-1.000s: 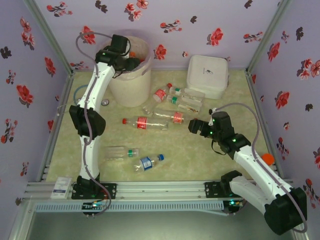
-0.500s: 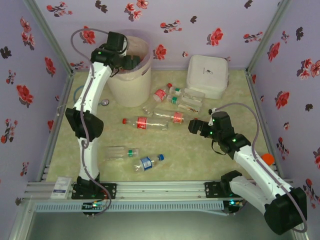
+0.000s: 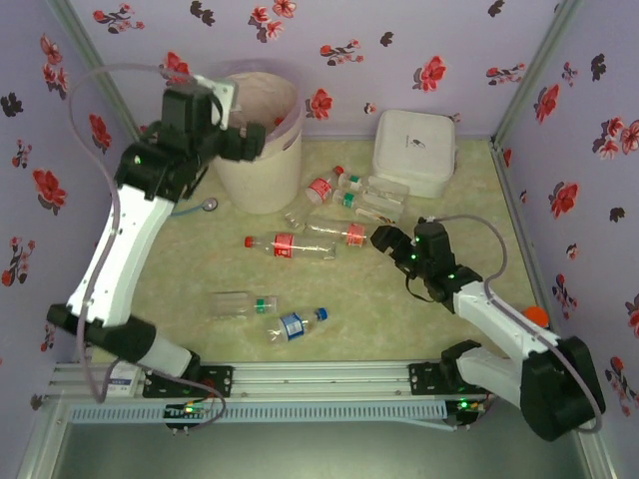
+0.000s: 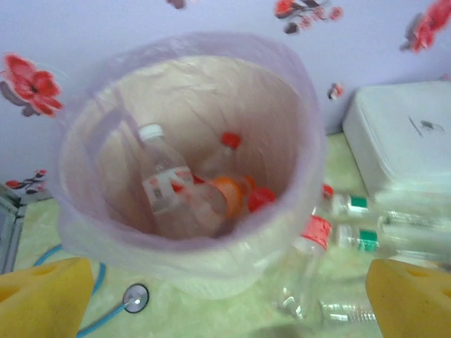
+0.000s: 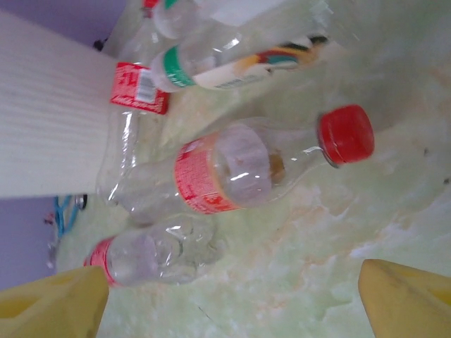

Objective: Put the plastic bottles in the bin

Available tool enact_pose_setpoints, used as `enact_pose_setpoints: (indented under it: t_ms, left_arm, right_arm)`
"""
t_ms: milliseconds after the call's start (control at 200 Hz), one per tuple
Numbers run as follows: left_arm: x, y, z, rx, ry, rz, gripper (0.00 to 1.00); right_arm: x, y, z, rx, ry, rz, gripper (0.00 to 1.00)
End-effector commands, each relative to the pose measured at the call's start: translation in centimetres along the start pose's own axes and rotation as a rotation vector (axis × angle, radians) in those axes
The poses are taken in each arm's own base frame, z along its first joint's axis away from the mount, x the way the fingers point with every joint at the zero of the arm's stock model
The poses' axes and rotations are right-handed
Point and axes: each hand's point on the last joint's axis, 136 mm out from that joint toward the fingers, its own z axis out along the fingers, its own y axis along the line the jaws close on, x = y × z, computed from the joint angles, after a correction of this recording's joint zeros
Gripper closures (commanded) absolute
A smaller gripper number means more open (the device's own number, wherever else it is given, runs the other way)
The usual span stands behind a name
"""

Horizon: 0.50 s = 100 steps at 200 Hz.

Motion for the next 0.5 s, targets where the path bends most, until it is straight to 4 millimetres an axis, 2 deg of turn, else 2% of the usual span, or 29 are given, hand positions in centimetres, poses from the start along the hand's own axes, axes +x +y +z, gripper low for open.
enact_pose_setpoints:
  t_ms: [0, 100, 250, 385, 495]
  left_arm:
    - [4.4, -4.3, 1.2, 0.083, 0.029, 0.144, 0.00]
    - [9.3, -7.6, 1.7, 0.157, 0.083, 0.200, 0.00]
    - [15.5, -9.6, 3.1, 0.193, 0.180, 0.247, 0.00]
    - [18.7, -10.6, 3.9, 0.213, 0.220, 0.276, 0.00]
    - [20.3, -11.2, 4.2, 0.228, 0.234, 0.306, 0.00]
  right_arm:
    - [-1.7, 1.5, 1.0, -0.084, -0.074, 0.226, 0.09]
    - [-2.0, 1.2, 1.7, -0.058, -0.098, 0.250, 0.10]
    - [-1.8, 0.4, 3.1, -0.007, -0.101, 0.278, 0.09]
    - [-0.8, -0.6, 4.8, 0.024, -0.088, 0.322, 0.08]
    - [-0.6, -0.5, 6.1, 0.022, -0.087, 0.332, 0.07]
